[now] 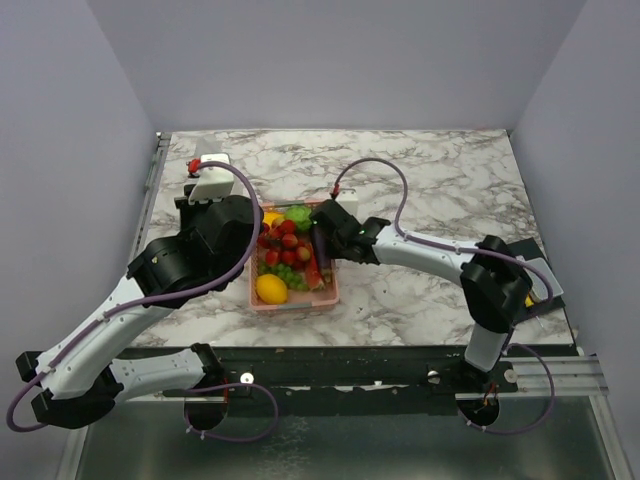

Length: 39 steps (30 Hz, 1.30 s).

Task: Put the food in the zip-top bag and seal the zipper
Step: Move the bin to the center of the board.

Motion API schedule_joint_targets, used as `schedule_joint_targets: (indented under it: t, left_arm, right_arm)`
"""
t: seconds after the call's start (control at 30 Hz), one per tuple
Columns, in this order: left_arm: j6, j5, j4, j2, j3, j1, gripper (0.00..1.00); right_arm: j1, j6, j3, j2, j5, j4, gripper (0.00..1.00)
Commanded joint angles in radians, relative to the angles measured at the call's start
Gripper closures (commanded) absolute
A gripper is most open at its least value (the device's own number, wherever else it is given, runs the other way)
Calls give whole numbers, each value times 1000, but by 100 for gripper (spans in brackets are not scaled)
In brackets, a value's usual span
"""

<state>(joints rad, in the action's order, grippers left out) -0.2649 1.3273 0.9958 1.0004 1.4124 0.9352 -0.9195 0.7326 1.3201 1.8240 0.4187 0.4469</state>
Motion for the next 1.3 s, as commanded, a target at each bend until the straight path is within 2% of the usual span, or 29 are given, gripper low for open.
schedule_joint_targets:
  t: [0.0, 0.27, 0.67, 0.97, 1.13, 1.27]
  left_arm:
    - [-40, -57, 21, 14, -8, -6, 100]
    - [-65, -152, -13, 23, -25, -6, 100]
    - [-110, -237, -18, 90, -73, -6, 100]
    - [-153, -315, -21, 115, -145, -6, 100]
    - [-163, -354, -44, 124, -190, -5, 100]
    - [-167, -375, -64, 142, -213, -6, 100]
  right_arm:
    - [63, -117, -77, -126, -29, -23, 99]
    - [157, -287, -181, -242, -82, -10, 99]
    - [370, -446, -308, -356, -172, 4, 99]
    - [479, -528, -303, -363, -122, 5, 99]
    - [496, -638, -356, -395, -67, -74, 99]
    - [510, -666, -348, -379, -41, -73, 99]
